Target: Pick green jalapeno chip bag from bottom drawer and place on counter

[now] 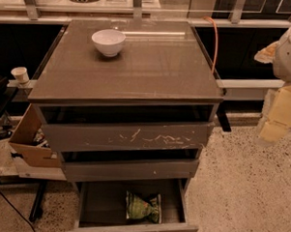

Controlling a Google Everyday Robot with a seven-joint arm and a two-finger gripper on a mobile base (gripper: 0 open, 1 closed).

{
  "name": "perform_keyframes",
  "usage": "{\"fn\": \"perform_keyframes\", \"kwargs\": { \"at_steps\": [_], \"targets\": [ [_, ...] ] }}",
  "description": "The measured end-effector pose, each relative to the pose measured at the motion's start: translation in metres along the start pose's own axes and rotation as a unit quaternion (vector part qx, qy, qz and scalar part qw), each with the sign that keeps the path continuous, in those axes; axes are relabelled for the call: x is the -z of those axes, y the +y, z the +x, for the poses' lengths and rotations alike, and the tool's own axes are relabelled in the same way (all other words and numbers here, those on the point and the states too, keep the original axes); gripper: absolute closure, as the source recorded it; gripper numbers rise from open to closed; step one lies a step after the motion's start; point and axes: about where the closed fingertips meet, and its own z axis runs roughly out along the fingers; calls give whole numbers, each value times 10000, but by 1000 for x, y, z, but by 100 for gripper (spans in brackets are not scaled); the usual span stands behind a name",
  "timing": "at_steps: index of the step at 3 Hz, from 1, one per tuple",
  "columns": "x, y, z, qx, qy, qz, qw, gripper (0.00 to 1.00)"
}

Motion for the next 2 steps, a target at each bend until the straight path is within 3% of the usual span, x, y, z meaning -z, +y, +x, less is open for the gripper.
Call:
{"fn": "perform_keyframes", "kwargs": {
  "at_steps": [1,2],
  "targets": [
    [0,0,0,0,0,0,10000,1],
    [0,0,0,0,-1,0,10000,22]
  ]
}}
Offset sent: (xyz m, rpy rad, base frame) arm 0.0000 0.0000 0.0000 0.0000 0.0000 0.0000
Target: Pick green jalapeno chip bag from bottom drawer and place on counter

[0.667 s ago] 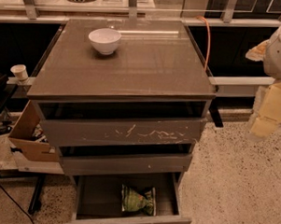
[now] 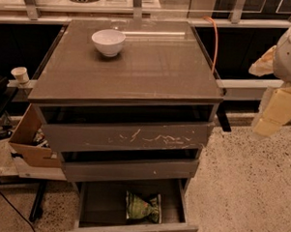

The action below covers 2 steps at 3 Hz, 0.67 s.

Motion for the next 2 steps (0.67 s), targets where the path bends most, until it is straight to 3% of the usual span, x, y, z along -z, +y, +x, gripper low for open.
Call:
{"fn": "perform_keyframes", "kwargs": {
  "at_steps": [1,2],
  "targets": [
    [-27,10,-4,-74,-249,-23,9997,53],
    [-64,20,-4,-147,-406,-72,9990,76]
  ]
}}
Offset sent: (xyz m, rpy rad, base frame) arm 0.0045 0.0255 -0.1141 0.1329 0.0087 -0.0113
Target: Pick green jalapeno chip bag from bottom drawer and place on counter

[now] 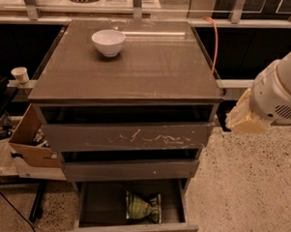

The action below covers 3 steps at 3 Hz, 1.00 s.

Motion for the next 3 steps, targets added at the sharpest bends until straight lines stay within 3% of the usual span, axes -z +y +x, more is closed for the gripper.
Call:
{"fn": "perform_keyframes", "kwargs": {
  "at_steps": [1,2,3],
  "targets": [
    [-56,30,12,-113,-85,-285,9995,100],
    [-59,31,11,-115,-120,-297,9994,100],
    [-96,43,11,-150,-414,-427,9981,100]
  ]
}}
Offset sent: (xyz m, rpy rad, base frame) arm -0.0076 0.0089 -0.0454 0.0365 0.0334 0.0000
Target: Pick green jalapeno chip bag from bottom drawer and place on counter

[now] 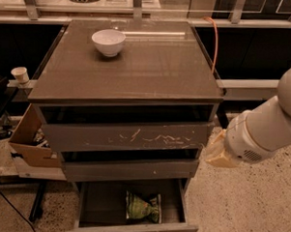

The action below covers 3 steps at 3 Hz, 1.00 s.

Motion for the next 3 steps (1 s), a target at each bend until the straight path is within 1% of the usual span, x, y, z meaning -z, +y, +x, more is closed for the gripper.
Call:
{"fn": "perform_keyframes", "kwargs": {
  "at_steps": [1,2,3],
  "targets": [
    [-85,23,0,-21,-589,-266,9979,100],
    [-155,36,-3,-26,-972,-294,9948,100],
    [-153,37,-3,-14,-952,-321,9949,100]
  ]
}}
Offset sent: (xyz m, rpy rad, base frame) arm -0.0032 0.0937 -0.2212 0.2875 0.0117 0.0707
